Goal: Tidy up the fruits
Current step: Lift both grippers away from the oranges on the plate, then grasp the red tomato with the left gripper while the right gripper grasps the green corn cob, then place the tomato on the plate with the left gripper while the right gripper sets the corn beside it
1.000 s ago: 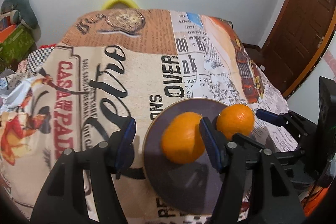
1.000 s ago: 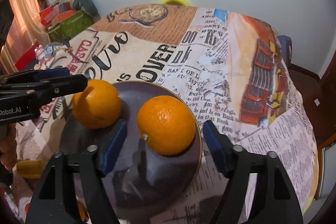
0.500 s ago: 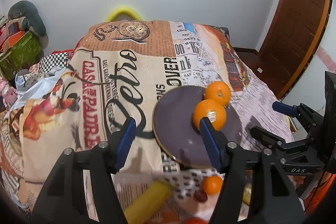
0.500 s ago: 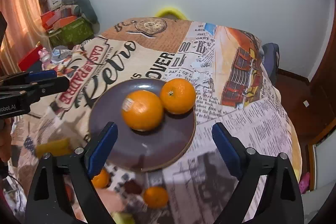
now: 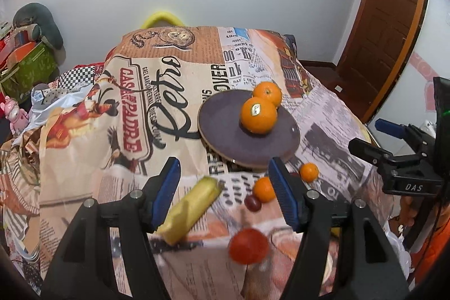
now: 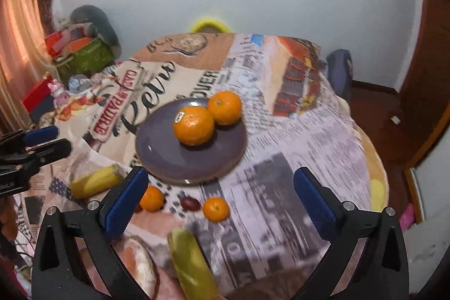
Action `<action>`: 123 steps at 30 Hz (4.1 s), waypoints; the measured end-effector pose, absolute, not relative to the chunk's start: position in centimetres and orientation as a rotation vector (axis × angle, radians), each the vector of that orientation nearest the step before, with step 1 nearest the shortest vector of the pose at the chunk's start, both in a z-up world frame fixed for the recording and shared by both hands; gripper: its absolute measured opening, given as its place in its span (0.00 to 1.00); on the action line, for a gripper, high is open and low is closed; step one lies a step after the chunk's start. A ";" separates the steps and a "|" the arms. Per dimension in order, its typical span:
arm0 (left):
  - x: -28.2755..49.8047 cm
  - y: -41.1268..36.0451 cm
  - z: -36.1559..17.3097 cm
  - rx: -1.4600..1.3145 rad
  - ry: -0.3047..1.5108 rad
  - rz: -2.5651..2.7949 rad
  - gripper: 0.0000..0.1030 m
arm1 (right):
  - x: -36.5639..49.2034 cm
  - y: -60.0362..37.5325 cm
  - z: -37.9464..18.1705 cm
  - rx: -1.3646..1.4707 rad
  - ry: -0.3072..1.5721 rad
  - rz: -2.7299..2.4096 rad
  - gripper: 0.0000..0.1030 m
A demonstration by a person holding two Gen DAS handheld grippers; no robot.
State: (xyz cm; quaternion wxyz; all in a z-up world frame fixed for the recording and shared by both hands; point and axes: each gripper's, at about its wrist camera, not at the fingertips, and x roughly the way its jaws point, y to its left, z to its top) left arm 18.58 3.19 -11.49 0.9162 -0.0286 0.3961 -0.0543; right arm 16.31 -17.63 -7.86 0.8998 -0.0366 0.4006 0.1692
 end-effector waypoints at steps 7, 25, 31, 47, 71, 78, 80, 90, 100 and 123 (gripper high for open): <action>16.1 3.3 -12.5 -0.070 0.840 -0.121 0.64 | 12.6 -18.1 -8.9 -0.097 0.817 0.337 1.00; 14.0 1.2 -18.3 -0.056 0.975 -0.178 0.64 | 10.8 -17.8 -15.3 -0.076 0.992 0.412 0.63; 14.7 0.7 -20.0 -0.057 1.016 -0.181 0.64 | 11.4 -17.6 -16.5 -0.058 1.039 0.445 0.50; 16.6 0.5 -22.2 -0.103 1.051 -0.203 0.46 | 12.5 -17.3 -17.5 -0.003 1.081 0.489 0.38; 18.0 2.1 -15.5 -0.094 0.875 -0.171 0.45 | 14.9 -18.6 -10.9 0.074 0.893 0.444 0.34; 20.0 2.5 -14.4 -0.099 0.843 -0.167 0.45 | 16.8 -18.4 -9.6 0.077 0.848 0.429 0.34; 20.6 2.6 -14.3 -0.097 0.839 -0.167 0.45 | 17.5 -18.4 -9.4 0.085 0.838 0.430 0.34; 24.5 2.7 -13.6 -0.072 0.813 -0.165 0.45 | 20.6 -17.9 -8.9 0.098 0.808 0.432 0.34; 29.3 2.3 -14.8 -0.030 0.828 -0.167 0.45 | 24.4 -16.6 -10.0 0.077 0.819 0.425 0.34; 36.2 1.7 -20.6 -0.043 0.969 -0.176 0.45 | 28.4 -16.1 -15.0 0.078 0.941 0.445 0.34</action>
